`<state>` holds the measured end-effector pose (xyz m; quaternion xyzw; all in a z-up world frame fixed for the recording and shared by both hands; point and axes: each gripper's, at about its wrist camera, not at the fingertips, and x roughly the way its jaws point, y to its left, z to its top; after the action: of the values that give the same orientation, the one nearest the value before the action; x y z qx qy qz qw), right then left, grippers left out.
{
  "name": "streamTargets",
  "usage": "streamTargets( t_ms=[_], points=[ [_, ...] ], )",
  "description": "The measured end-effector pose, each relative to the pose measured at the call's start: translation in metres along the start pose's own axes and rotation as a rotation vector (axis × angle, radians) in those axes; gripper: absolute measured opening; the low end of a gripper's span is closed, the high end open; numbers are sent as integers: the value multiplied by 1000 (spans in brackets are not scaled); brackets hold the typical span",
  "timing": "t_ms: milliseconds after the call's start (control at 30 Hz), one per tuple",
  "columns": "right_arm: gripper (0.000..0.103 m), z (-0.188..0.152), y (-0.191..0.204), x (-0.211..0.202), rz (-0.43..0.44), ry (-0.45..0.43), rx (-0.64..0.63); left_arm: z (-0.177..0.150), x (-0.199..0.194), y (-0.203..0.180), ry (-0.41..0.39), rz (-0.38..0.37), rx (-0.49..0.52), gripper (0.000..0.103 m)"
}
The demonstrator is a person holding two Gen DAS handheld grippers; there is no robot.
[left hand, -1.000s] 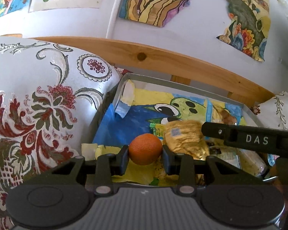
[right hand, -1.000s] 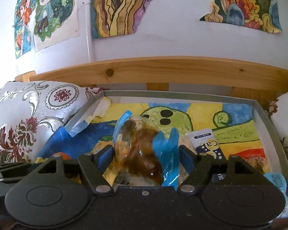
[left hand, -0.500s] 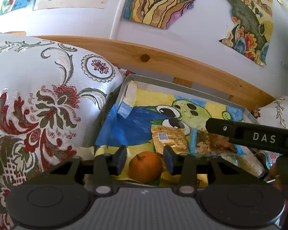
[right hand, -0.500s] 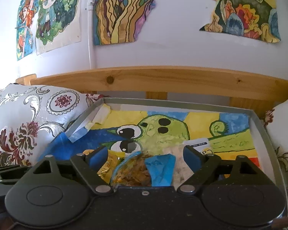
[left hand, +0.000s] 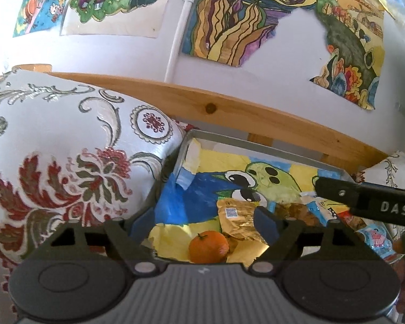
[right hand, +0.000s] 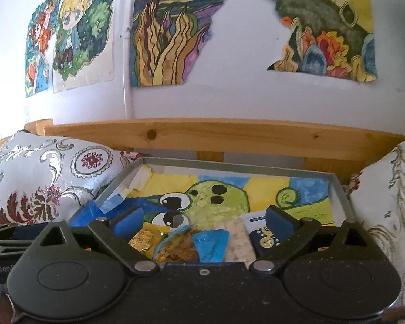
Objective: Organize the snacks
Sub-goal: 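Lower the orange and dried-meat pack into the tray and open both tools, then lift both tools away from the tray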
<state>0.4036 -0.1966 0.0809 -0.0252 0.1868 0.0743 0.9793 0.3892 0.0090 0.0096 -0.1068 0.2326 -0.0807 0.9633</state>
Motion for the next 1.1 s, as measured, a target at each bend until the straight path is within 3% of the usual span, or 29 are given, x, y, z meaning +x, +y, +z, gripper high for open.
streamTargets(
  t_ms=[333, 733, 1100],
  points=[
    [102, 5, -3, -33, -17, -25, 3, 7, -29, 1, -27, 42, 14, 102],
    [102, -4, -2, -84, -54, -38, -11, 5, -74, 4, -40, 86, -9, 103],
    [102, -23, 3, -140, -61, -51, -16, -19, -122, 8, -25, 115, -54, 103]
  ],
)
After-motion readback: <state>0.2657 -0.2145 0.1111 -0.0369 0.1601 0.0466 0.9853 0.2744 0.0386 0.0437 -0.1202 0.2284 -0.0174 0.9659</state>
